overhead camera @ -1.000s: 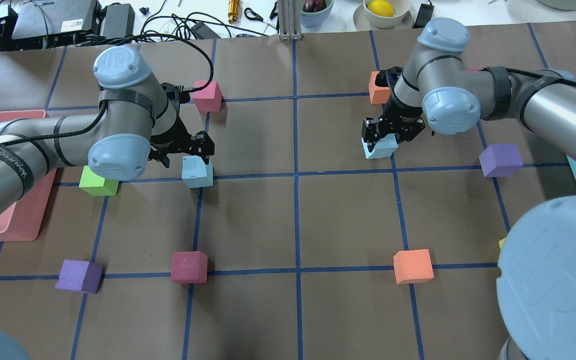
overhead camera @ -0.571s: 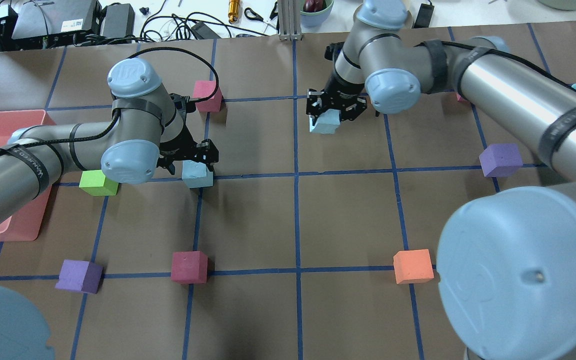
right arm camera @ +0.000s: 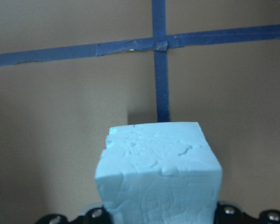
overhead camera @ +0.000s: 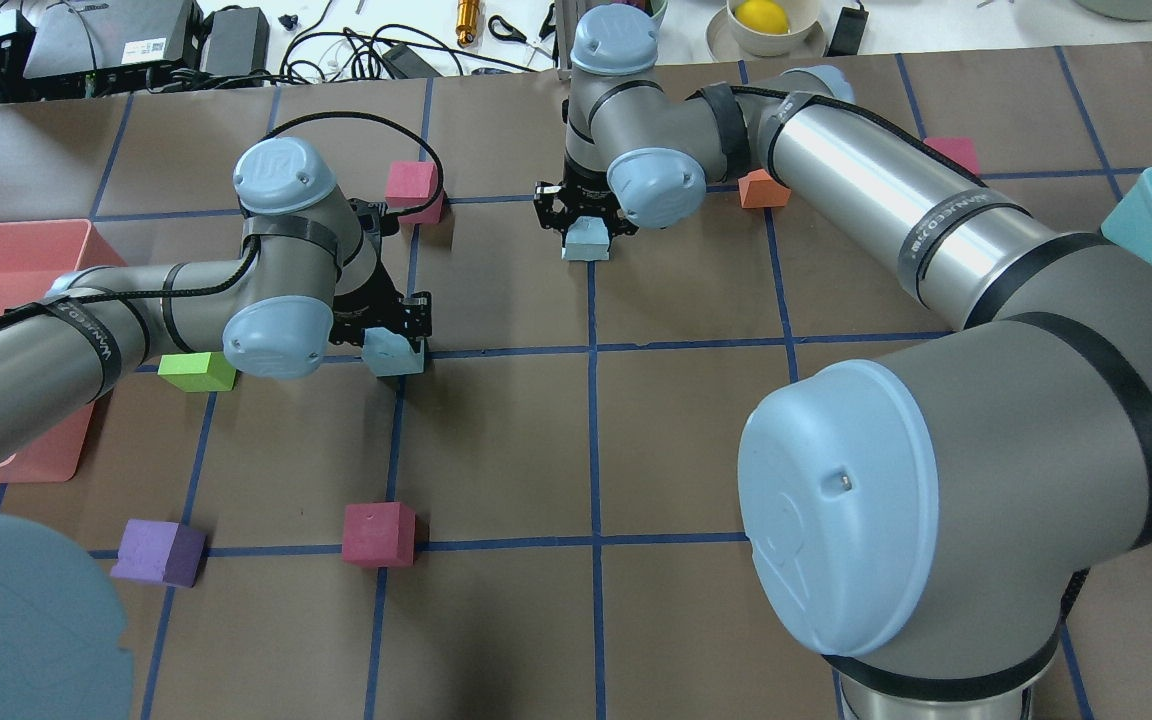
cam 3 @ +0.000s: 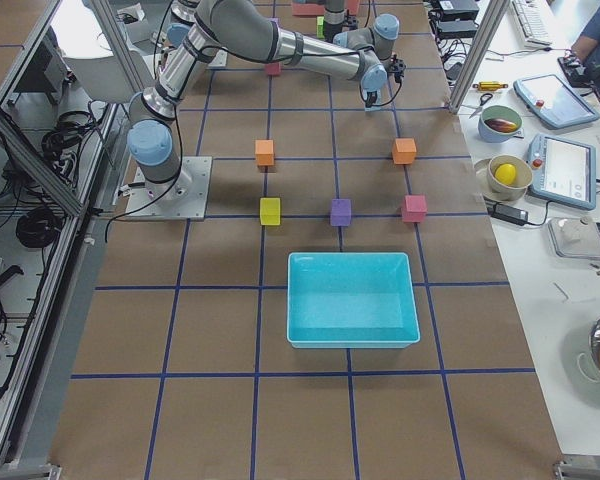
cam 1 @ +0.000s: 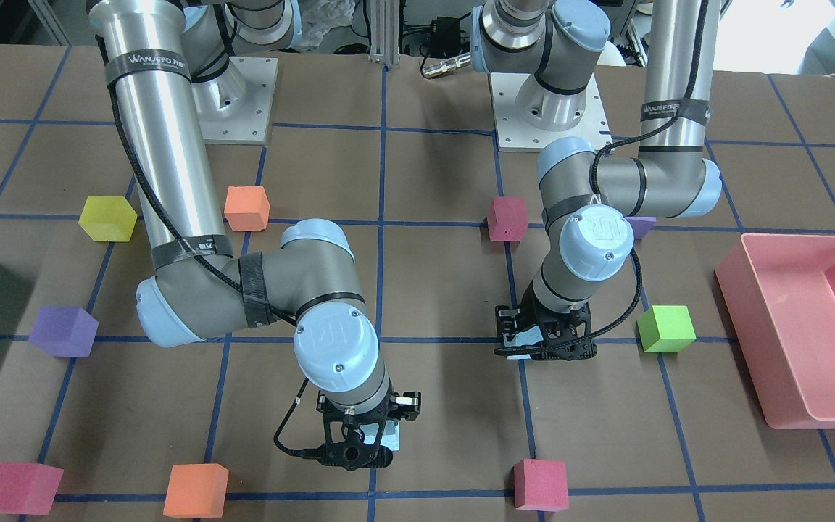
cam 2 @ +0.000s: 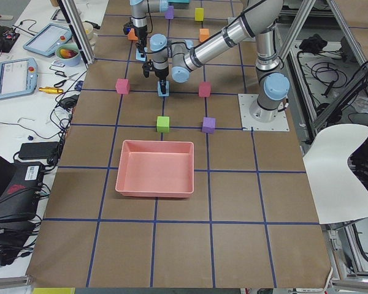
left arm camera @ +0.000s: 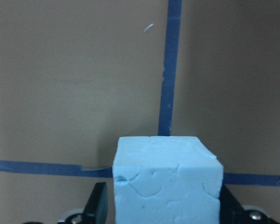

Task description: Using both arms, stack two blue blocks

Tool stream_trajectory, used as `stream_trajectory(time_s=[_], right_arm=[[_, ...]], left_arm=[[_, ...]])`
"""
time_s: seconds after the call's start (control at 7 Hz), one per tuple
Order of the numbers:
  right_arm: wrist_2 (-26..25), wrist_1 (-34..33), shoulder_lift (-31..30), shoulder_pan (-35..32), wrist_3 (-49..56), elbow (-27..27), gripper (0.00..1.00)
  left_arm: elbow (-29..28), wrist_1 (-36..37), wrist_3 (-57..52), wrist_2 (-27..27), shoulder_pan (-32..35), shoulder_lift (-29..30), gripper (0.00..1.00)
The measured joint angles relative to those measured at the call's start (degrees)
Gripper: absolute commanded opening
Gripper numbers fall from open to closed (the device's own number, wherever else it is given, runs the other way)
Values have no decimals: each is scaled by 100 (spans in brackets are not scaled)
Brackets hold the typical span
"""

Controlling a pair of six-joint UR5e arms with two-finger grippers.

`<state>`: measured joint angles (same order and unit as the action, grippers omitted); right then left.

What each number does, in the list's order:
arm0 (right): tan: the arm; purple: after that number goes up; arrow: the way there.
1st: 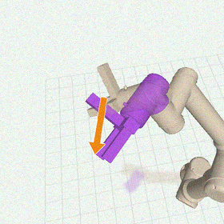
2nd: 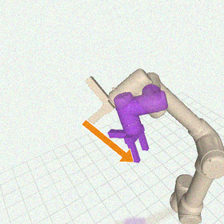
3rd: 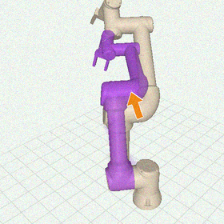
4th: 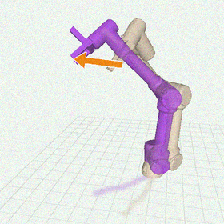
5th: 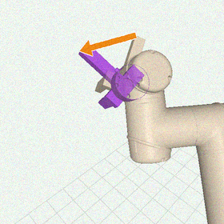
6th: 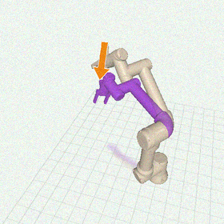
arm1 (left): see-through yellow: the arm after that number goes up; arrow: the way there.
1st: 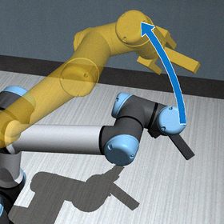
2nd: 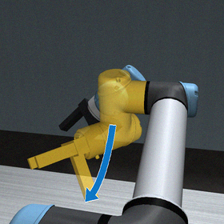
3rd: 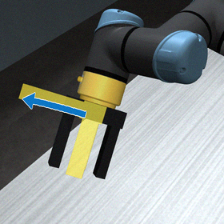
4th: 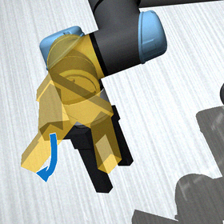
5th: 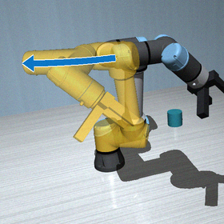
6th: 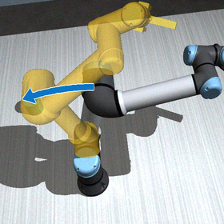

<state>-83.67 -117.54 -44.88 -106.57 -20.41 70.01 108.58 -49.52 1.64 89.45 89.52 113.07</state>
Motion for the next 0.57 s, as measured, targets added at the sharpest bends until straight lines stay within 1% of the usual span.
stream_trajectory(time_s=[0.29,0.43,0.57], right_arm=[[-39,53,82,-26,1,-11,100],[-68,184,9,-27,29,-32,100],[-92,471,-253,-7,72,-83,100]], left_arm=[[-218,-79,-101,8,48,-84,11],[-490,-253,-90,-7,74,-92,12],[-852,-559,-36,-27,92,-77,12]])
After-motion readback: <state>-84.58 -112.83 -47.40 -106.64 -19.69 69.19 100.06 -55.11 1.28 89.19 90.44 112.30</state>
